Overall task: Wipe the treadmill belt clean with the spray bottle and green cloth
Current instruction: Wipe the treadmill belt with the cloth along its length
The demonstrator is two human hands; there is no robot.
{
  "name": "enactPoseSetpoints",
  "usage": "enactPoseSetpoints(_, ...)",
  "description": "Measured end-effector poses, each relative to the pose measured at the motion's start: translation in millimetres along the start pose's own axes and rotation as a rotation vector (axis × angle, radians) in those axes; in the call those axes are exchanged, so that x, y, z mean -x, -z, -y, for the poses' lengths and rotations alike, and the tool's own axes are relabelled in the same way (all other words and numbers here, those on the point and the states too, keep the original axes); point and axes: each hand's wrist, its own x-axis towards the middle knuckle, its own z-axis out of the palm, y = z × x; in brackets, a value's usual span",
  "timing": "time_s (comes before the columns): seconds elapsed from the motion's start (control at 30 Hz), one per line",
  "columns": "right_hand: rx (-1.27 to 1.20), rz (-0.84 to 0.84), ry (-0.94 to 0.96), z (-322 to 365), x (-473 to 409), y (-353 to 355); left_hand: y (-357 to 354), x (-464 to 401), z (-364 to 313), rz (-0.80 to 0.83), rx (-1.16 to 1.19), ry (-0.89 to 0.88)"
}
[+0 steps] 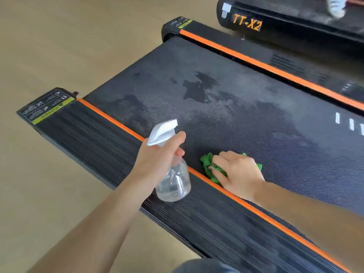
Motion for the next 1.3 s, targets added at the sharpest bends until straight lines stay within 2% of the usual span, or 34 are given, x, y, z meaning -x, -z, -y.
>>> enactPoseSetpoints(0.2,0.056,-0.080,0.061,-15.2,-43.4,-21.2,5.0,-14.5,-19.9,0.030,-0.030,-0.042)
enactPoseSetpoints(0.27,0.046,-0.130,-0.089,-33.1,-83.0,-36.4,-5.8,-33.8,-24.5,0.046,-0.038,-0.060)
enactPoseSetpoints(0.37,0.060,-0.101,-0.313,-56.2,-134.6,-46.9,-23.4,-54.4,-28.2,0.087,-0.032,-0.051)
enactPoseSetpoints(0.43,0.045,-0.115,-0.361,-57.8,-139.8,-45.9,-33.2,-65.1,-27.0,0.103,-0.062,-0.046)
enactPoseSetpoints(0.53,-0.003,-0.127,-0.293,-36.5,-96.1,-32.1,-45.8,-78.4,-24.0,0.112,-0.081,-0.040)
enactPoseSetpoints(0.63,-0.092,-0.057,-0.126,-20.2,-38.2,-13.5,-53.2,-88.4,-18.1,0.134,-0.072,-0.038)
enactPoseSetpoints(0.73,-0.061,-0.038,0.050,-38.7,-32.3,-14.4,-58.3,-97.1,-16.3,0.161,-0.093,-0.028)
enactPoseSetpoints(0.8,-0.009,-0.073,-0.043,-63.2,-63.6,-23.1,-59.5,-103.1,-19.1,0.164,-0.118,-0.028)
enactPoseSetpoints(0.87,0.048,-0.148,-0.271,-91.7,-108.9,-32.8,-56.0,-106.5,-24.1,0.159,-0.158,-0.023)
enactPoseSetpoints(0.93,0.083,-0.119,-0.457,-112.0,-145.7,-38.1,-51.2,-108.0,-32.3,0.154,-0.183,-0.013)
enactPoseSetpoints(1.0,0.089,-0.086,-0.521,-103.1,-157.0,-42.4,-45.6,-110.6,-40.7,0.133,-0.188,0.004)
enactPoseSetpoints(1.07,0.067,-0.094,-0.472,-70.1,-137.9,-38.5,-42.9,-117.6,-45.6,0.140,-0.182,0.002)
enactPoseSetpoints(1.17,-0.063,-0.034,-0.252,-19.7,-88.3,-23.5,-39.9,-129.8,-42.8,0.174,-0.137,0.017)
enactPoseSetpoints(1.23,-0.111,-0.033,-0.095,-15.1,-74.3,-18.5,-36.0,-134.8,-35.0,0.210,-0.120,0.007)
enactPoseSetpoints(1.3,-0.051,-0.019,0.029,-34.3,-84.8,-20.4,-29.9,-136.1,-33.3,0.235,-0.106,-0.023)
